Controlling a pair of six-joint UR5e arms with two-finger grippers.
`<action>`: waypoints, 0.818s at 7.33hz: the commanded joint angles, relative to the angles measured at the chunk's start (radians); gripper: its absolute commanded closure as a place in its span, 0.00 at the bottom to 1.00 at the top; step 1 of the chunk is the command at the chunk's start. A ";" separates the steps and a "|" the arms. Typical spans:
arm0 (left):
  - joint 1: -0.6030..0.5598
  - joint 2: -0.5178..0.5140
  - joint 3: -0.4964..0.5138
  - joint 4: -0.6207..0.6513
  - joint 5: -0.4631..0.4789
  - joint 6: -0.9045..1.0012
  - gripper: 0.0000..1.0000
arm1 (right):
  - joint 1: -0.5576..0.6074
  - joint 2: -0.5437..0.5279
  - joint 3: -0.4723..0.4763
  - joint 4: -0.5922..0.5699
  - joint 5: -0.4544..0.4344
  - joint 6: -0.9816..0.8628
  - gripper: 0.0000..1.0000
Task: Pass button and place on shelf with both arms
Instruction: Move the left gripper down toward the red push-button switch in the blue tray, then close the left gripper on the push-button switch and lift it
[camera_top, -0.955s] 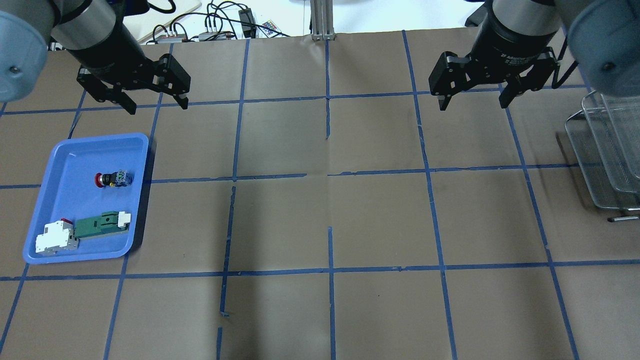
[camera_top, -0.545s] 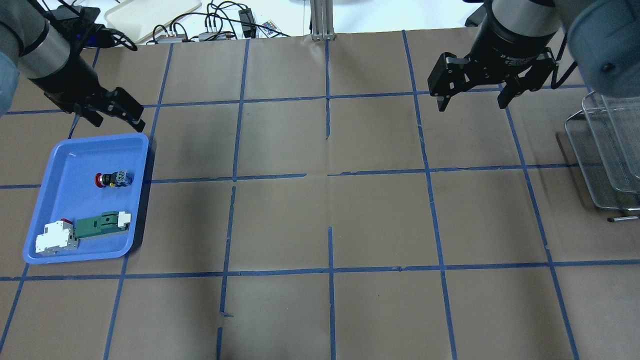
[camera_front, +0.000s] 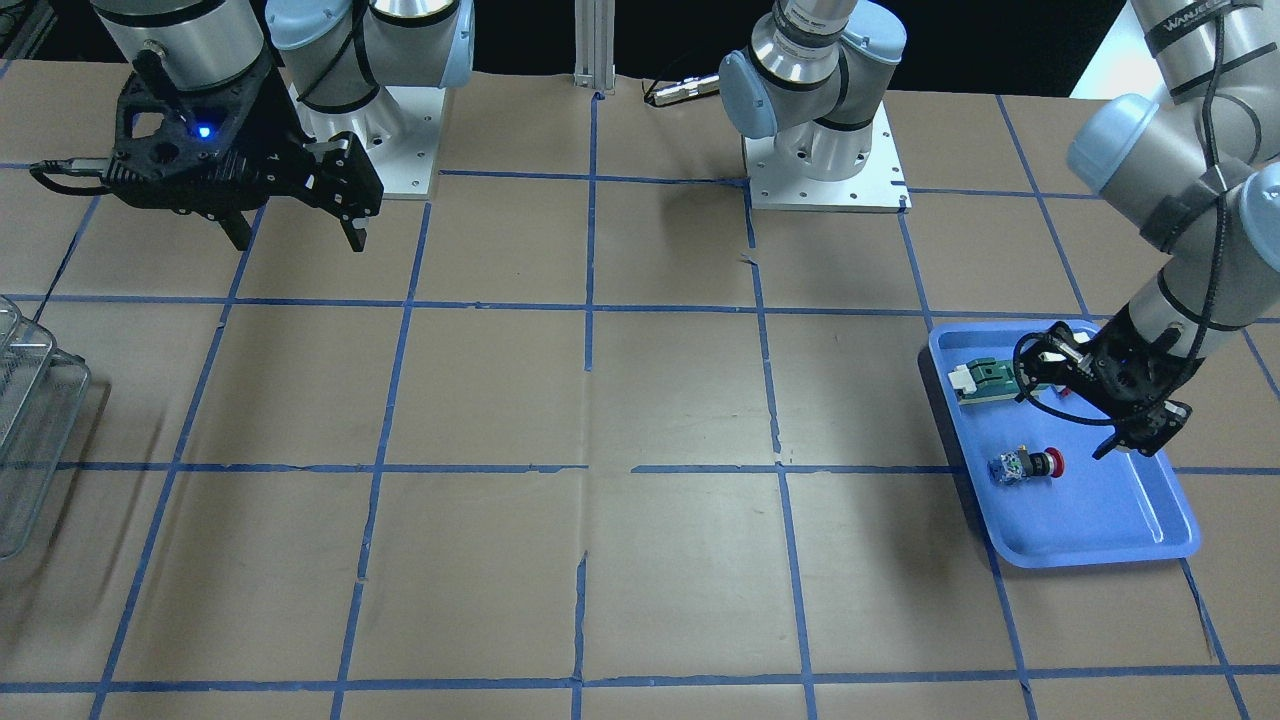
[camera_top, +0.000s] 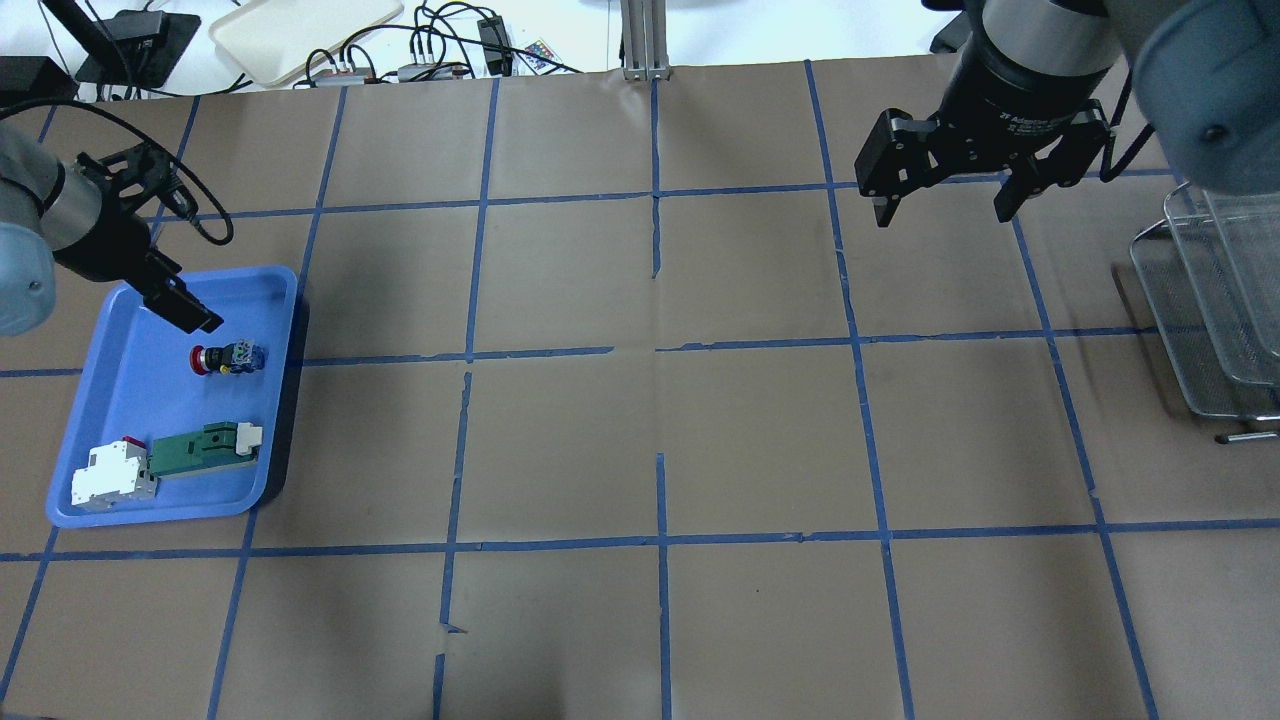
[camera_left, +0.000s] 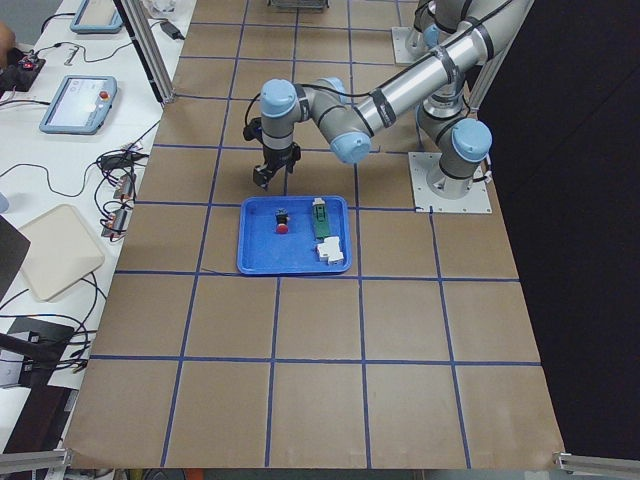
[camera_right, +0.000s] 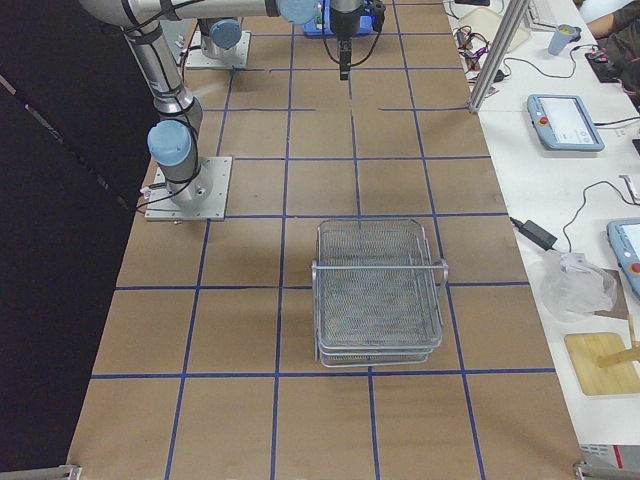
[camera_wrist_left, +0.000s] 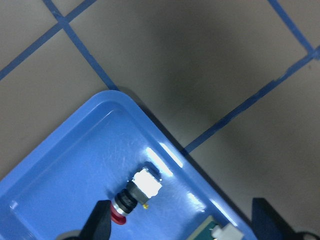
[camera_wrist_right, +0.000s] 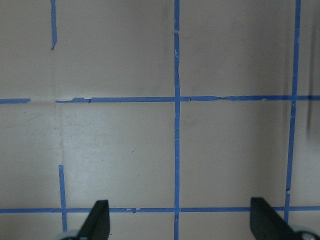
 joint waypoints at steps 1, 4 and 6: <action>0.036 -0.103 0.005 0.034 0.006 0.254 0.00 | 0.000 -0.002 0.000 0.001 0.000 0.023 0.00; 0.036 -0.207 -0.010 0.132 0.031 0.379 0.00 | 0.000 0.004 0.000 -0.001 0.000 0.023 0.00; 0.040 -0.231 -0.010 0.146 0.029 0.382 0.27 | 0.000 0.004 0.000 0.001 -0.001 0.030 0.00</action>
